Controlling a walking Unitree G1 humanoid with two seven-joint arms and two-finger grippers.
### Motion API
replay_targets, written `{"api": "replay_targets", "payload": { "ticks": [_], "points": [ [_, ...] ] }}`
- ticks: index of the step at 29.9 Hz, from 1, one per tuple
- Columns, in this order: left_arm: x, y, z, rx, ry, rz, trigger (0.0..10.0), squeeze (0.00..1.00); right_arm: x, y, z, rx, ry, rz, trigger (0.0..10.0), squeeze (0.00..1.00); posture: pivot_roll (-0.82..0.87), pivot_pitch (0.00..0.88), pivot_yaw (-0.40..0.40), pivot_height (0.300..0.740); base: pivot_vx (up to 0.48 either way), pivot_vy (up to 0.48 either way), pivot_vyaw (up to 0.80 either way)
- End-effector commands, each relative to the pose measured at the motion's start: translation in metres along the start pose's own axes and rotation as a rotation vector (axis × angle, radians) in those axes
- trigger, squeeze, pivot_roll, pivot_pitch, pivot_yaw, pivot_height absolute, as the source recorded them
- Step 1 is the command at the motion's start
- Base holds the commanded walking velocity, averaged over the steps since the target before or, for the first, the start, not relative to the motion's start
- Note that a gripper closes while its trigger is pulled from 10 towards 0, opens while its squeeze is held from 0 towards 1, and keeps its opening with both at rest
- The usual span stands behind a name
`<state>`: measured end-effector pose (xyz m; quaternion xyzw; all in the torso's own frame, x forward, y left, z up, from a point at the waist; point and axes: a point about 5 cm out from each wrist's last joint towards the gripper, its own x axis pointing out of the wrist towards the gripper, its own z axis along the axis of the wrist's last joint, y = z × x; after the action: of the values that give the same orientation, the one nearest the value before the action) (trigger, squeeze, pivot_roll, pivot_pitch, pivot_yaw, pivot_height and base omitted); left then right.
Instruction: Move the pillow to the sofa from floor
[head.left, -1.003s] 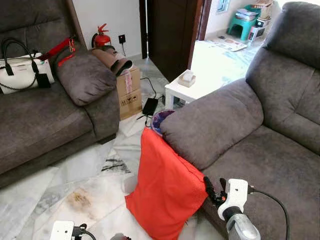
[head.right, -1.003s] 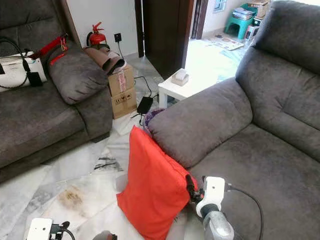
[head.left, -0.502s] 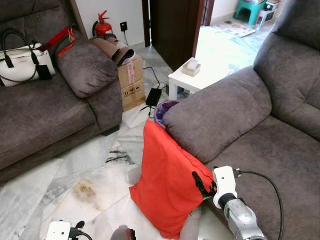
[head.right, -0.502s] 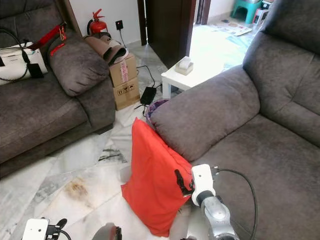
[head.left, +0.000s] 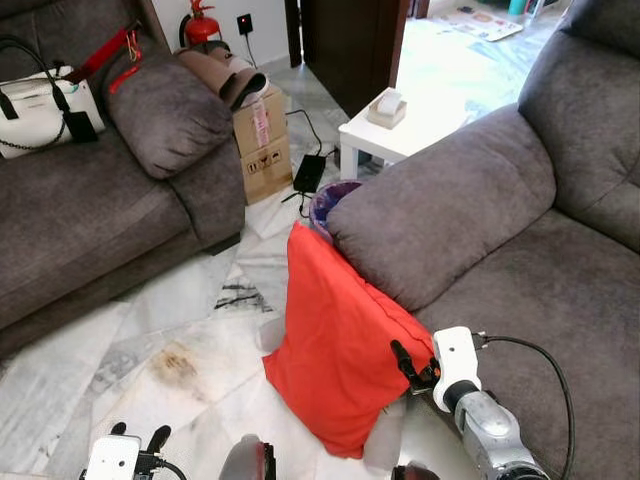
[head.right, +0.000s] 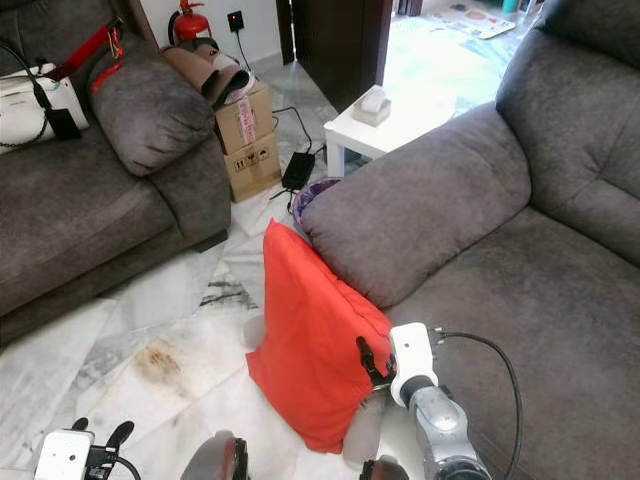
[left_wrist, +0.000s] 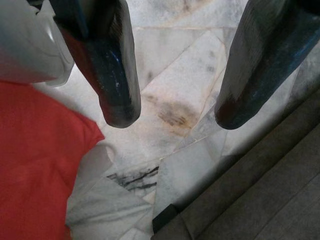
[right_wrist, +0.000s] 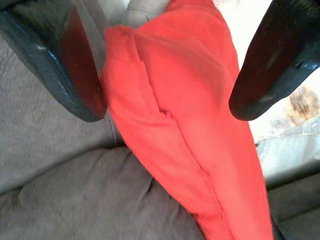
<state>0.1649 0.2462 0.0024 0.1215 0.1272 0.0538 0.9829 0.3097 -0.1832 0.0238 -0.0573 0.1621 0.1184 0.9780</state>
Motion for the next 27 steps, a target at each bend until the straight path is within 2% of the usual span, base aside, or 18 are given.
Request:
{"api": "replay_targets", "payload": {
  "ticks": [1, 11, 20, 27],
  "points": [
    [-0.008, 0.001, -0.003, 0.003, 0.036, -0.001, 10.0, 0.0, 0.0, 0.0, -0.002, 0.003, 0.021, 0.002, 10.0, 0.0, 0.24, 0.266, 0.07, 0.645, 0.0, 0.0, 0.0],
    [-0.02, -0.004, 0.011, -0.005, 0.034, 0.002, 10.0, 0.0, 0.001, -0.008, 0.003, -0.005, 0.017, -0.015, 10.0, 0.0, 0.24, 0.286, 0.057, 0.645, 0.0, 0.0, 0.0],
    [-0.028, -0.007, 0.014, -0.018, 0.048, 0.003, 10.0, 0.0, 0.001, -0.014, 0.005, -0.02, 0.033, -0.016, 10.0, 0.0, 0.25, 0.316, 0.041, 0.645, 0.0, 0.0, 0.0],
    [-0.032, -0.009, 0.015, -0.027, 0.05, 0.005, 10.0, 0.0, 0.002, -0.011, 0.005, -0.005, 0.047, 0.013, 10.0, 0.0, 0.26, 0.329, 0.035, 0.645, 0.0, 0.0, 0.0]
  ]
}}
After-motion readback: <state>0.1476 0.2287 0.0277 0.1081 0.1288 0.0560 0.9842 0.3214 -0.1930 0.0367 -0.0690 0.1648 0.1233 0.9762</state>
